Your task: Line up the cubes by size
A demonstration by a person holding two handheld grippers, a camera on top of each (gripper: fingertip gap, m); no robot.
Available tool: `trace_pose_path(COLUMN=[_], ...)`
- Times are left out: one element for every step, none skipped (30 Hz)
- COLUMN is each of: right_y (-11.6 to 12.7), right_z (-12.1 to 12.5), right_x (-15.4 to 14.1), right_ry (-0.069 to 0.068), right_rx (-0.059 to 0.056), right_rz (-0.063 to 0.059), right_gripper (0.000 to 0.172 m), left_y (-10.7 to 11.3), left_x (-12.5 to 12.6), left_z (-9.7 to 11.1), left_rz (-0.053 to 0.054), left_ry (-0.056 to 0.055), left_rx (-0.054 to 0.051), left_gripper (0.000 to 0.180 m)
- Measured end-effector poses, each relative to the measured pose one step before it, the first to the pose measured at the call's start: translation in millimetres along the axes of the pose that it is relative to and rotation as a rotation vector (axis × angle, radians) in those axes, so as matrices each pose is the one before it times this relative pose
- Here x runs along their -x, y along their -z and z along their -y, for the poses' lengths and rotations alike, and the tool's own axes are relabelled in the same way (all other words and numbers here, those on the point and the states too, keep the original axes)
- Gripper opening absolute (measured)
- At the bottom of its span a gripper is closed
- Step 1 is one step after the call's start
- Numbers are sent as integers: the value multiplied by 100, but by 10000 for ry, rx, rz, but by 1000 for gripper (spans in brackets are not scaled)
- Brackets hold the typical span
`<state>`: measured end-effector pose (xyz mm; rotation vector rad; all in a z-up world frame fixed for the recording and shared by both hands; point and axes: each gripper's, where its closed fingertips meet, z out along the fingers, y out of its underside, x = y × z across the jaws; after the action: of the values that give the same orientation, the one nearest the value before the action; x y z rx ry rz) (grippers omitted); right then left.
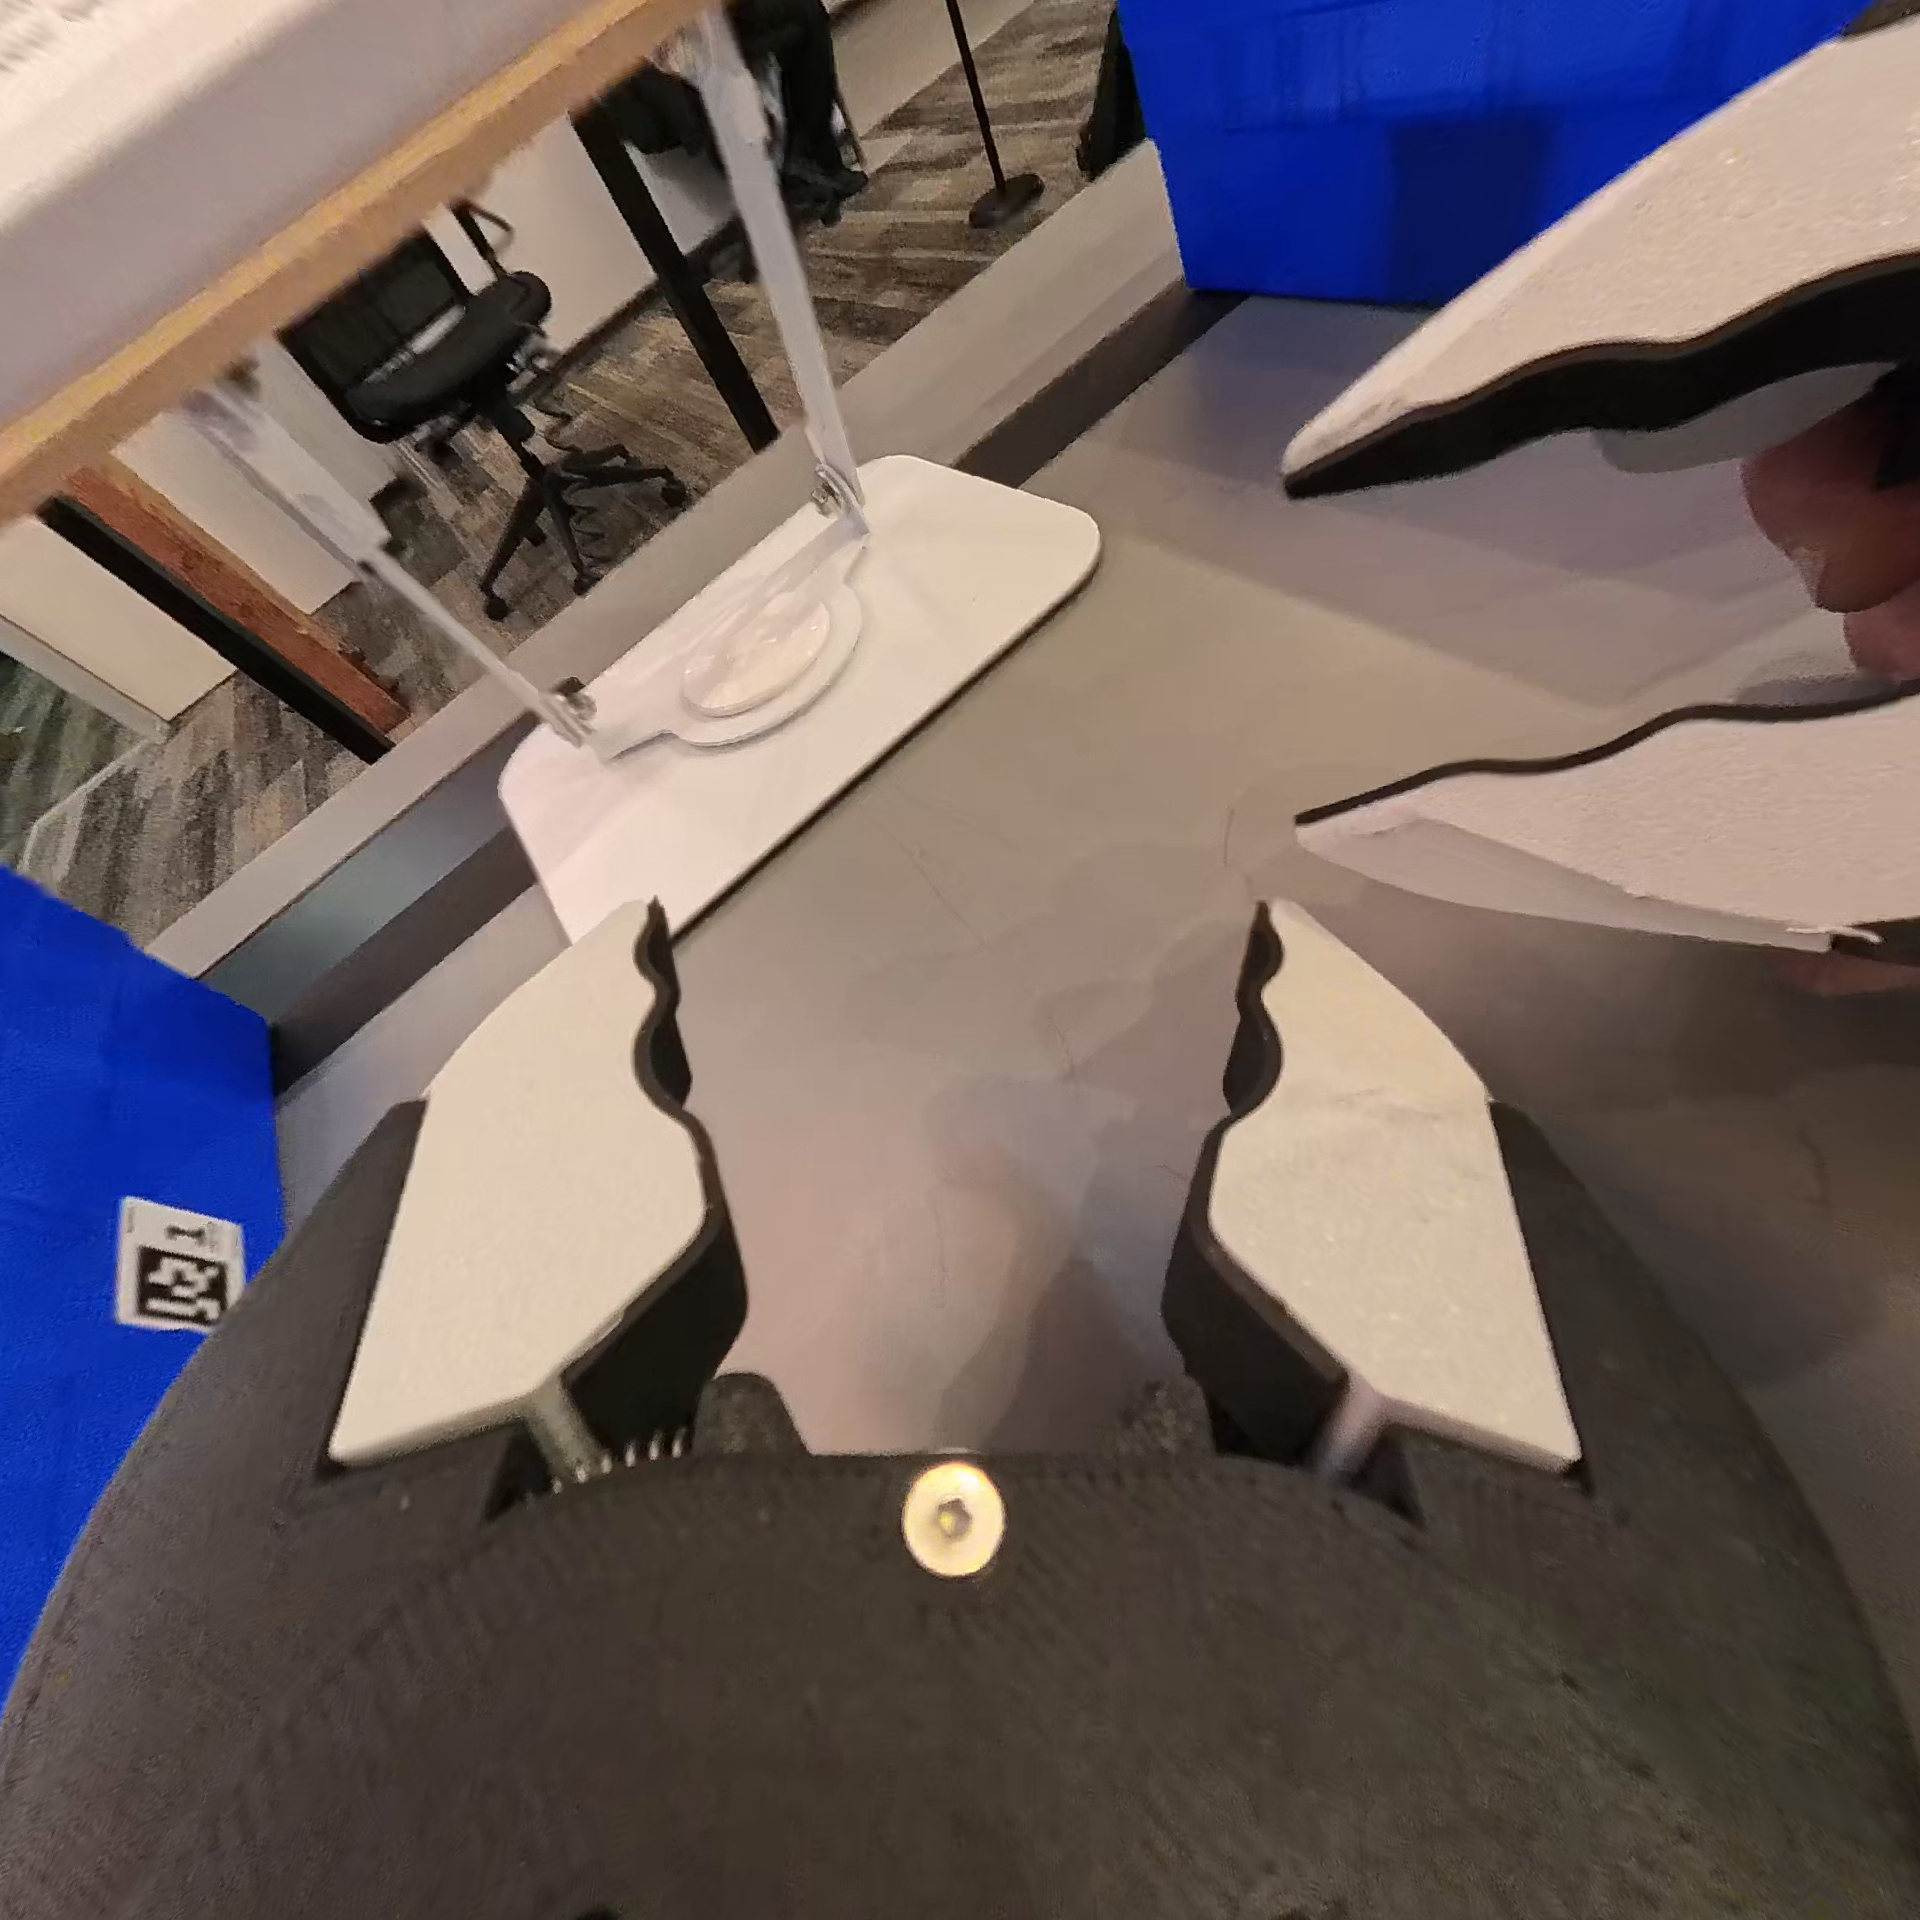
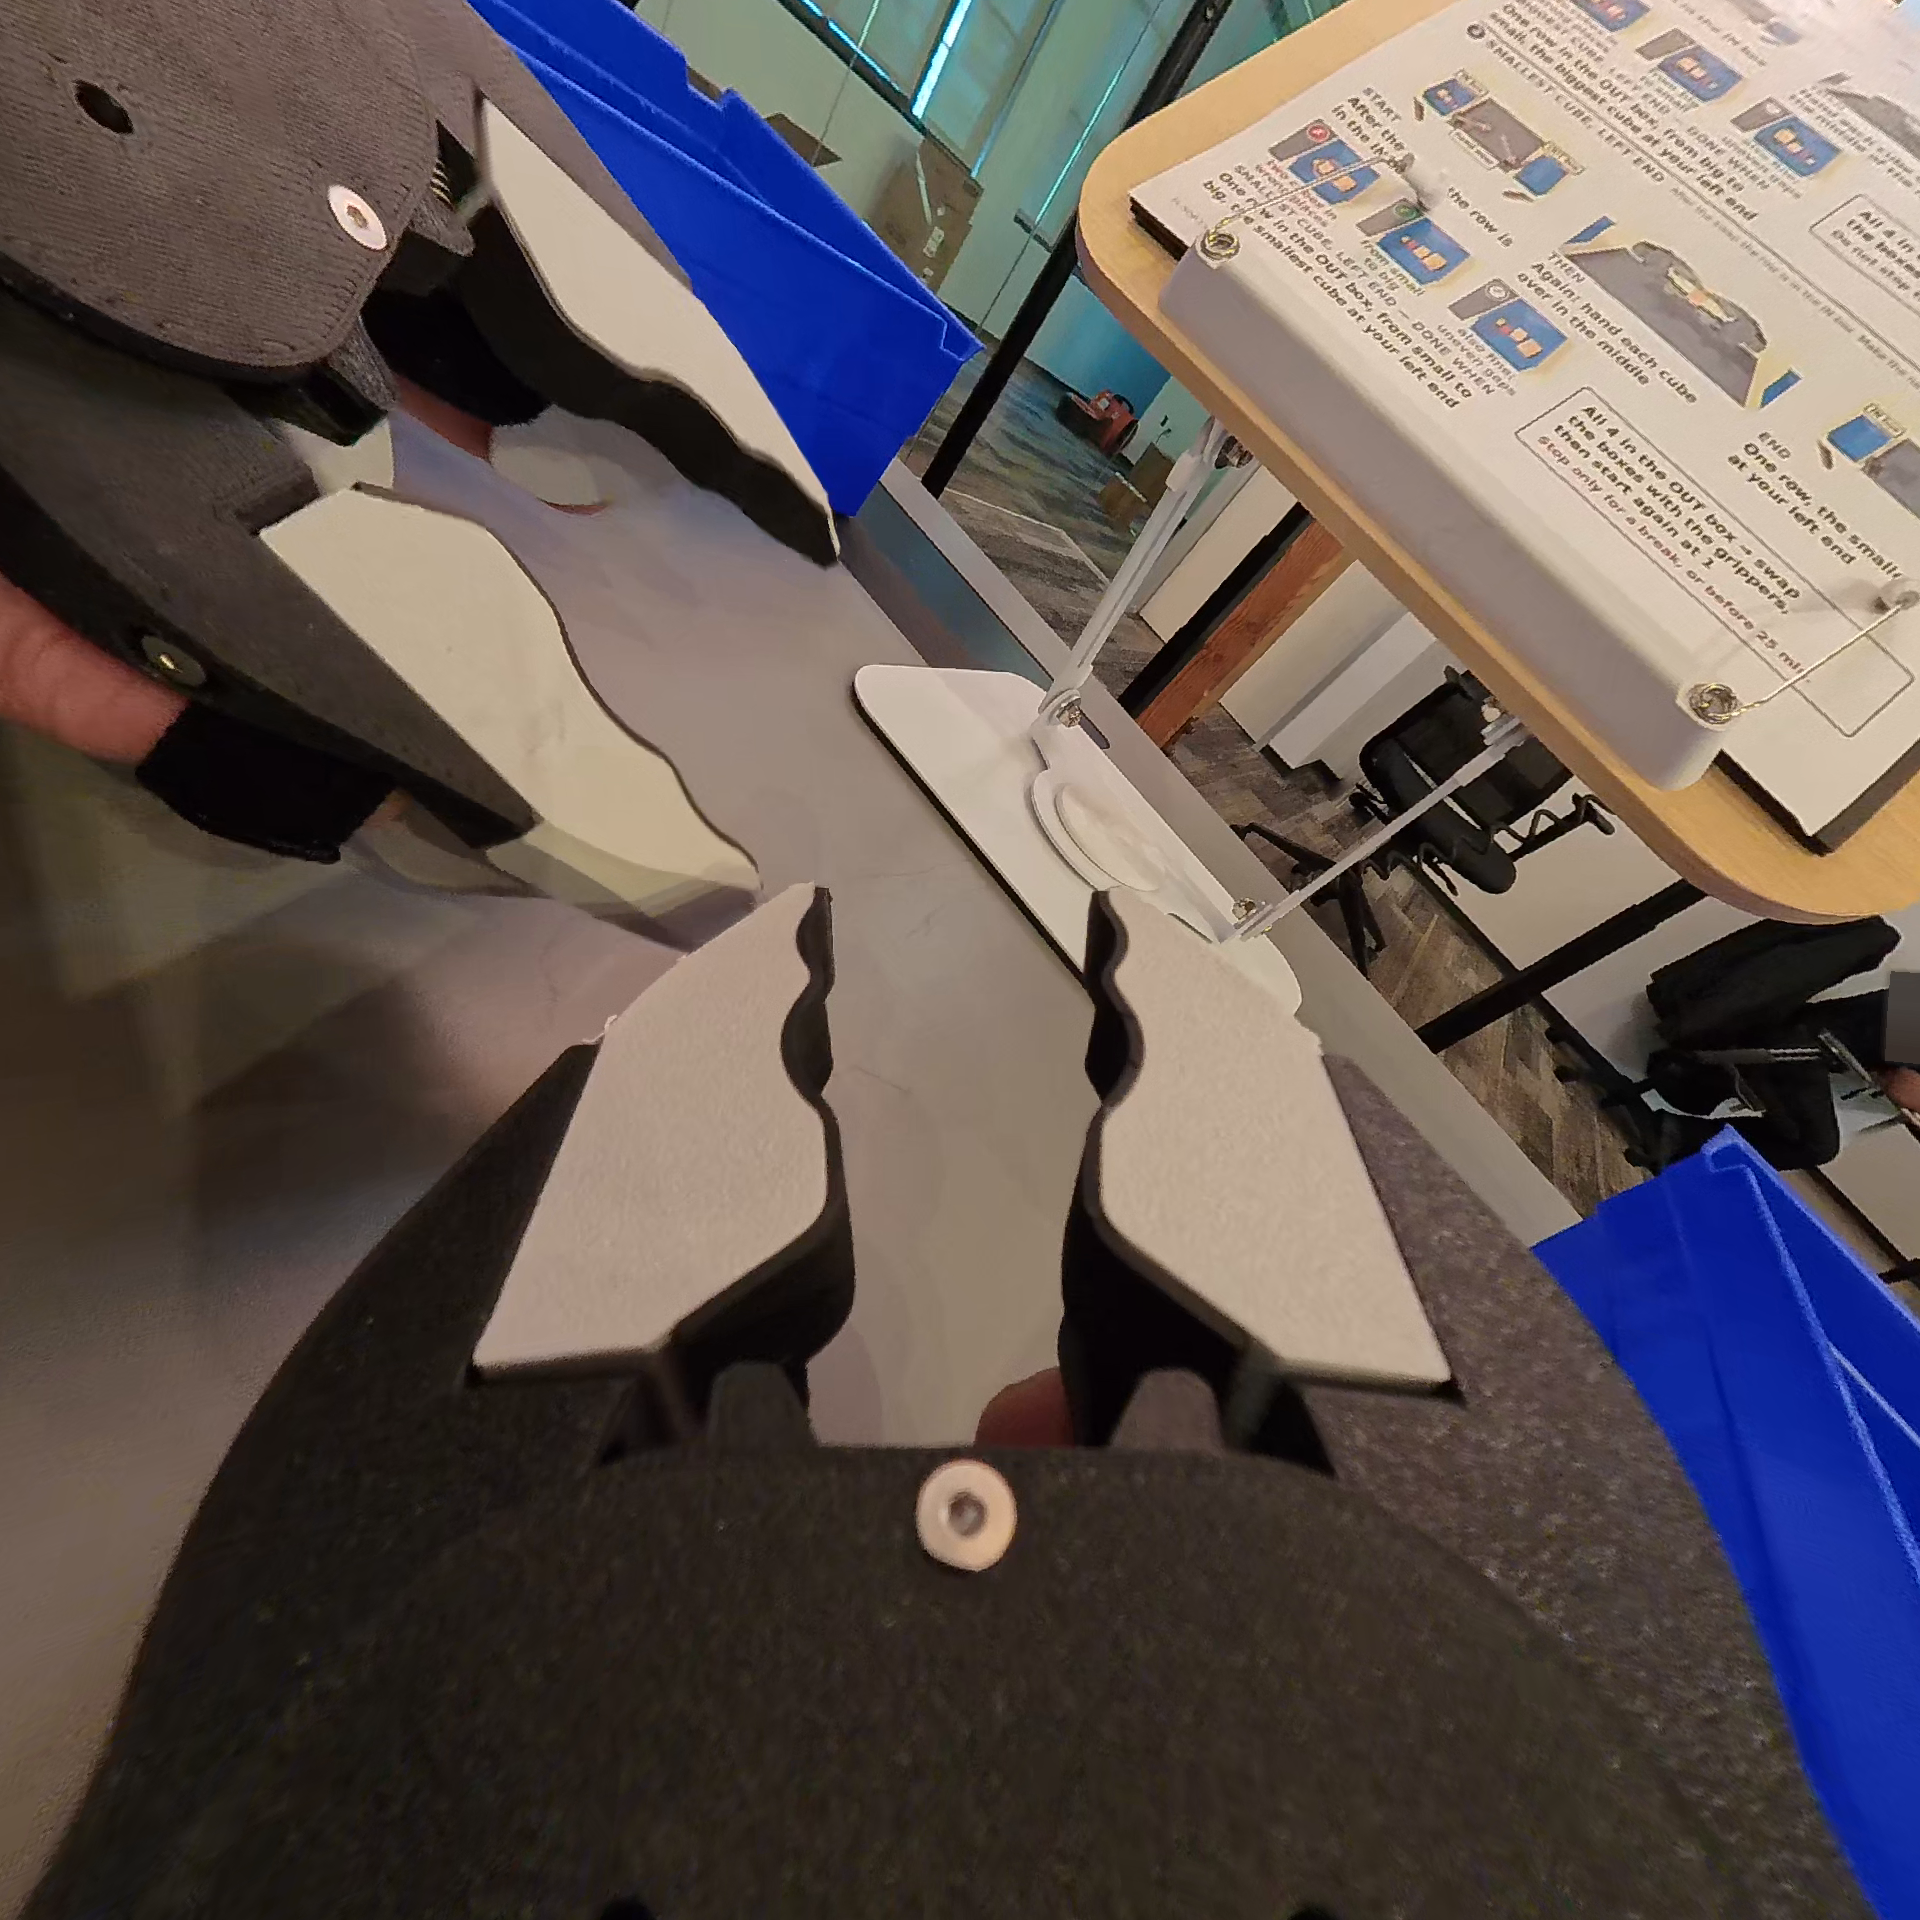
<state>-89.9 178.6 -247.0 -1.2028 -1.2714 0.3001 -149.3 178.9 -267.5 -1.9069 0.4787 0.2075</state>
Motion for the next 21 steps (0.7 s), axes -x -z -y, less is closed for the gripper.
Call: trace_pose_path(right_y=[39, 55, 84, 113, 117, 183, 271, 362, 478, 591, 668, 747, 863, 965, 1044, 1059, 987, 836, 614, 390, 125], right_z=[83, 174, 256, 349, 393, 519, 717, 899, 1058, 1080, 935, 780, 551, 236, -72, -375, -703, -1104, -1416, -1643, -1841], right_x=[-108, -159, -194, -138, -186, -270, -392, -519, -640, -855, -1039, -1186, -1344, -1556, -1943, -2248, -2471, -2640, -2702, -2697, -2500], right_ry=[-35, -41, 20, 51, 26, 25, 112, 252, 267, 161, -14, -192, -196, -40, 87, 111, 72, 12, -104, -156, -153], right_rx=[-58, -103, -120, -157, -172, -194, -232, -249, -261, -246, -135, -49, 5, 118, 208, 232, 260, 347, 381, 406, 453], right_rz=[-46, -80, -119, -101, -120, -135, -181, -238, -257, -268, -241, -204, -197, -248, -403, -508, -543, -572, -550, -531, -462], right_gripper=[46, 47, 48, 49, 50, 50, 50, 50, 50, 50, 50, 50, 50, 50, 50, 51, 52, 54, 55, 56, 62], left_y=[229, 254, 308, 459, 607, 739, 864, 946, 1020, 1127, 1093, 939, 758, 510, 279, 49, -182, -400, -550, -646, -737], left_x=[386, 374, 531, 723, 761, 969, 1151, 1334, 1719, 2286, 2683, 2839, 2896, 2781, 2834, 2881, 2633, 2355, 2263, 1913, 1470], left_z=[402, 412, 386, 632, 854, 964, 1086, 1166, 1140, 1093, 964, 639, 302, -20, -511, -979, -1247, -1587, -1777, -1782, -1803], left_rz=[193, 147, 228, 330, 300, 366, 408, 393, 480, 665, 737, 679, 594, 455, 490, 522, 390, 264, 306, 214, 61], left_ry=[101, 64, -28, -82, -69, -143, -189, -185, -209, -139, -20, 131, 306, 288, 96, 57, 187, 258, 224, 224, 344], left_rx=[-309, -243, -134, -272, -364, -364, -382, -378, -331, -306, -296, -172, -73, -4, 192, 319, 300, 428, 549, 525, 511], left_gripper=[105, 107, 108, 108, 107, 105, 103, 101, 101, 102, 103, 104, 106, 106, 106, 107, 108, 110, 115, 117, 119])
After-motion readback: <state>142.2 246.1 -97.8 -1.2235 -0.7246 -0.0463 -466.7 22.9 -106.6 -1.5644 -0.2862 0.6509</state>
